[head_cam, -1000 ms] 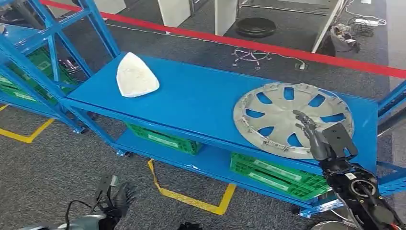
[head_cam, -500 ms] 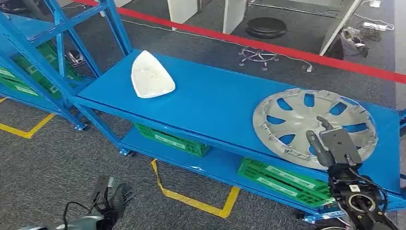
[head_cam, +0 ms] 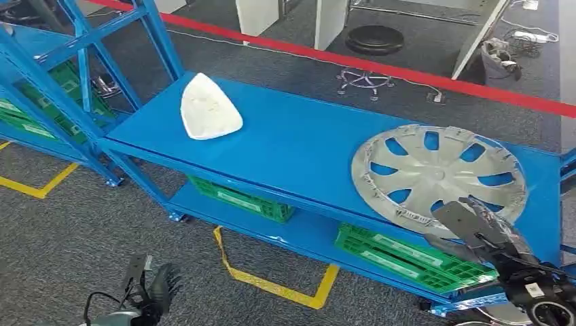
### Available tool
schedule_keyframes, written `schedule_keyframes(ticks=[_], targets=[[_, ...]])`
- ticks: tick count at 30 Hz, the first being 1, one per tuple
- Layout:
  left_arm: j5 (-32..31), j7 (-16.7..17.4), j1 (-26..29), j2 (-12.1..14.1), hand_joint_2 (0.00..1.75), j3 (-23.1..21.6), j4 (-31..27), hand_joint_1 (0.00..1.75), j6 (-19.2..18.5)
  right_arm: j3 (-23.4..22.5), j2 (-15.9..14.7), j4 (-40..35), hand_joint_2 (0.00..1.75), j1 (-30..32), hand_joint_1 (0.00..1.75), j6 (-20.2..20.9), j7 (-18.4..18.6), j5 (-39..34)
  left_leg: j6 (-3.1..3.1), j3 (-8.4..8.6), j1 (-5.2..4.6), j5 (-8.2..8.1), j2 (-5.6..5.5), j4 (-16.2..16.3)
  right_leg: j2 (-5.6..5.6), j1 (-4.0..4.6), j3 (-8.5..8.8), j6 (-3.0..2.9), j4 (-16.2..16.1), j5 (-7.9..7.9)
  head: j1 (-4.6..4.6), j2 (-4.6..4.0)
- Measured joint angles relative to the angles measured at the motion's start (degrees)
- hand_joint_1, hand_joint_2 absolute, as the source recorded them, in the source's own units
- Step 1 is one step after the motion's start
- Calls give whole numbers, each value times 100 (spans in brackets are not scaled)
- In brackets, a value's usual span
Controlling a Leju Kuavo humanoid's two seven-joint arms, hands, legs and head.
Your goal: Take the parts from the cabinet and place them on the table.
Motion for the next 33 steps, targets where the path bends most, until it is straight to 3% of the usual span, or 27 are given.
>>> schedule_keyframes(ticks=[5,10,19,26,33], targets=[[-35,59,-34,-2,0,2,0,0,0,286,-238,-26,175,-291,0,392,192,-169,-10,6,4,7,-1,-1,-1,2,0,-5,10,-3,2,0],[-63,87,-68,-11,0,2,0,0,0,574,-433,-22,175,-517,0,525,230,-239,-12,6,4,8,-1,-1,-1,2,1,-6,12,-4,0,0],[-170,155,-159,-44,0,2,0,0,0,1224,-675,232,175,-1195,0,1027,-59,214,-12,6,4,8,-2,-1,-2,1,1,-6,13,-4,2,0],[-234,245,-232,-74,0,2,0,0,0,1569,-773,639,175,-1517,0,1003,-243,433,-12,7,4,8,-3,-1,-2,1,3,-6,14,-4,2,0],[-321,332,-321,-122,0,2,0,0,0,1777,-745,1242,175,-1641,0,640,-682,621,-12,6,4,8,-7,-2,-5,2,8,-7,15,-4,0,0]])
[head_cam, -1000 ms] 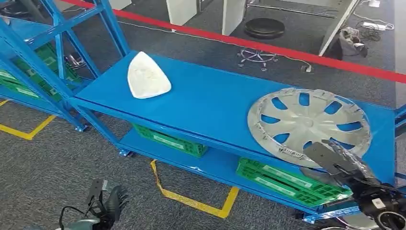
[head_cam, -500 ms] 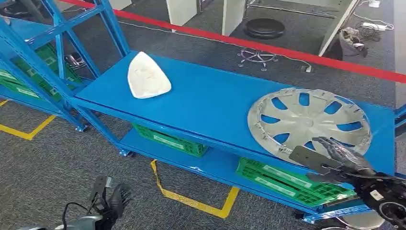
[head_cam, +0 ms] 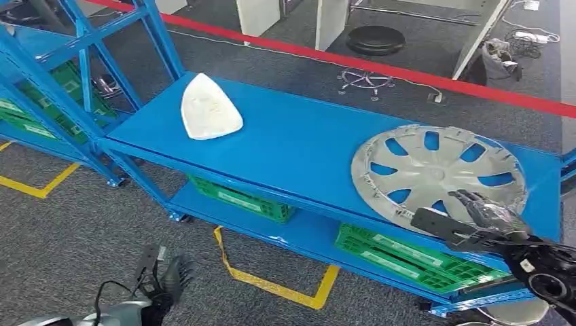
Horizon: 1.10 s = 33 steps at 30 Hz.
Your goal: Take the parts from the cabinet and place them on the table.
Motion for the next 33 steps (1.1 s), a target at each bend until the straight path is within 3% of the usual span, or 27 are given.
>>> schedule_keyframes(ticks=[10,18,26,33], targets=[[-22,17,-77,-79,0,0,0,0,24,68,391,780,175,-36,0,-179,-455,55,0,1,0,0,-1,0,0,0,0,0,5,0,0,0],[-37,31,-88,-109,0,0,0,0,24,175,955,1541,175,-246,0,-245,-1082,114,-1,3,0,1,-2,0,-1,1,-1,-8,11,-5,0,0],[-28,28,-87,-118,0,0,0,0,26,229,1287,2006,175,-397,0,-277,-1145,109,-1,8,0,1,-1,0,0,1,1,-8,12,-5,2,0],[-41,22,-87,-120,0,0,0,0,37,330,1652,2408,175,-545,0,-353,-1466,50,-4,17,1,3,2,-1,2,1,7,-9,14,-6,2,0]])
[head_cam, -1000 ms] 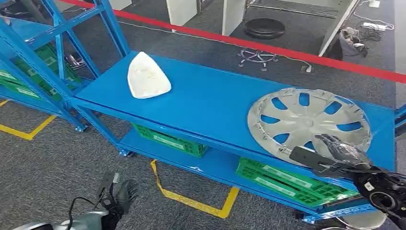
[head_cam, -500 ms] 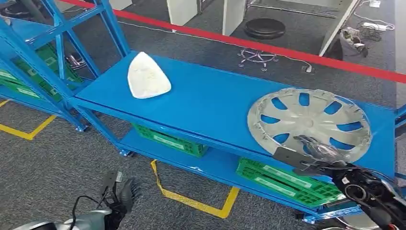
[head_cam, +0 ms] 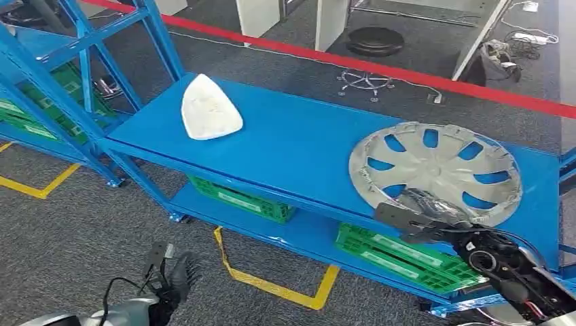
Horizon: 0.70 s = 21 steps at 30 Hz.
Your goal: Take the parts from the cabinet and place them on the table.
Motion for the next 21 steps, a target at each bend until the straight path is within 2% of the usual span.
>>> schedule_keyframes(ticks=[13,21], targets=[[-70,96,-124,-74,0,0,0,0,7,251,1180,1073,175,-274,0,-208,-824,243,-8,8,8,-1,6,-3,7,12,-1,-7,9,-4,0,0],[-85,100,-152,-101,0,0,0,0,9,337,1626,1506,175,-359,0,-273,-947,251,-10,21,12,-2,7,-3,7,15,8,-14,8,-8,0,0]])
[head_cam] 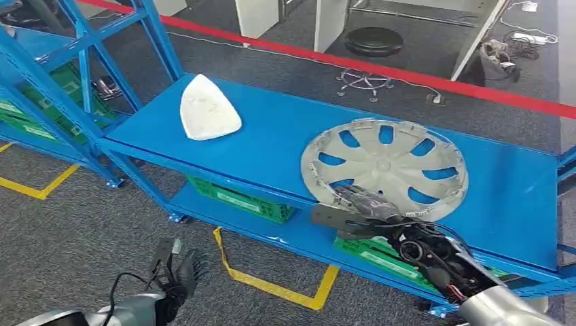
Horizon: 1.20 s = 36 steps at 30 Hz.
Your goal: Take the parts from the cabinet and place them on the table.
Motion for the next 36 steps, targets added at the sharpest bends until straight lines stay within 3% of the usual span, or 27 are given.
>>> schedule_keyframes(ticks=[28,36], targets=[[11,33,-35,-24,0,0,0,0,4,210,531,503,175,-89,0,-83,-112,212,-8,28,13,-5,15,-1,11,14,22,-9,0,-4,0,0],[2,33,-66,-48,0,-2,0,0,42,402,772,695,175,-70,0,-383,-96,693,-15,33,21,-9,19,-2,12,19,23,-16,0,-9,0,0]])
